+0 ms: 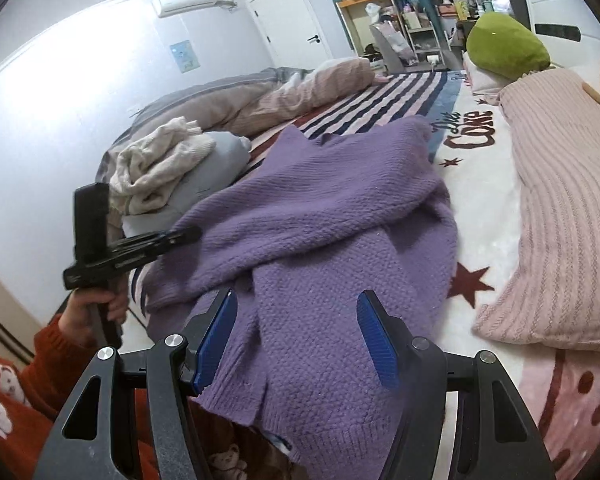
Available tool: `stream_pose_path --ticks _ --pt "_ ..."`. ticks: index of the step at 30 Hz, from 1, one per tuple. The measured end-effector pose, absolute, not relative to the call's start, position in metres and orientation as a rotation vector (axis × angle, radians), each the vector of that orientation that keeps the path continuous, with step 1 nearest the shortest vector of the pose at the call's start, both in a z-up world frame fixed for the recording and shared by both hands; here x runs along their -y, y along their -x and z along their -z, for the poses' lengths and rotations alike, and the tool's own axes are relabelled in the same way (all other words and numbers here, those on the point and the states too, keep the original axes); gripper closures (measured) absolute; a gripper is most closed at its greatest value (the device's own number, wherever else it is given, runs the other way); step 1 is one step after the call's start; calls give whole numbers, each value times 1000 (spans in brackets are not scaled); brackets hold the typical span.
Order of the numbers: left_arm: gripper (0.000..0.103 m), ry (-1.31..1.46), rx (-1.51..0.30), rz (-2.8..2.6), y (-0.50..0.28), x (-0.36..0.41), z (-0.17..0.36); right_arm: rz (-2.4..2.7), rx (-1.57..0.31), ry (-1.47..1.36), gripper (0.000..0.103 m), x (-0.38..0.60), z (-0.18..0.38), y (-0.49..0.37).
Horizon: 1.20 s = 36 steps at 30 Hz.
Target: Fold large clothes
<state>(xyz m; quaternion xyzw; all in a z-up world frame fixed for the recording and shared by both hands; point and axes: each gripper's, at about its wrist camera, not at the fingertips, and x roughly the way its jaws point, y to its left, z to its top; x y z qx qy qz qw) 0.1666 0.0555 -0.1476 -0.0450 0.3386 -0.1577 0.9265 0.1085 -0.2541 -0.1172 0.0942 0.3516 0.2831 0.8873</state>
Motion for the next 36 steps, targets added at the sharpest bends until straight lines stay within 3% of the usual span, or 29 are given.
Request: stream_pose_path --ticks 5,7,9,10,11,14,21,22,23,25,36 --pt "95 126 -733 251 -154 -84 165 -569 -721 -192 44 258 114 -111" --pt "90 165 -759 270 -154 -91 172 -556 -728 -195 44 261 116 -113" --pt "73 174 -764 288 -154 -91 176 -539 -749 -197 44 264 122 -118" --pt "48 167 -763 293 -153 -91 176 -524 -761 -198 44 267 126 -120" --pt "32 159 -758 295 -152 -91 174 -512 -771 -201 44 269 129 -122" --pt "30 173 -731 317 -143 -100 166 -473 -811 -234 44 283 140 -123" --pt "34 224 -797 416 -119 -122 176 -422 -870 -263 42 312 159 -105" --pt "47 230 -806 418 -120 -122 180 -418 -877 -276 42 315 163 -102" --pt "68 236 -815 417 -122 -120 184 -417 -879 -288 42 317 166 -101" --pt "90 250 -845 419 -129 -114 193 -416 -880 -307 42 319 168 -101" --pt "92 418 -730 545 -141 -86 147 -438 -839 -273 42 302 152 -104"
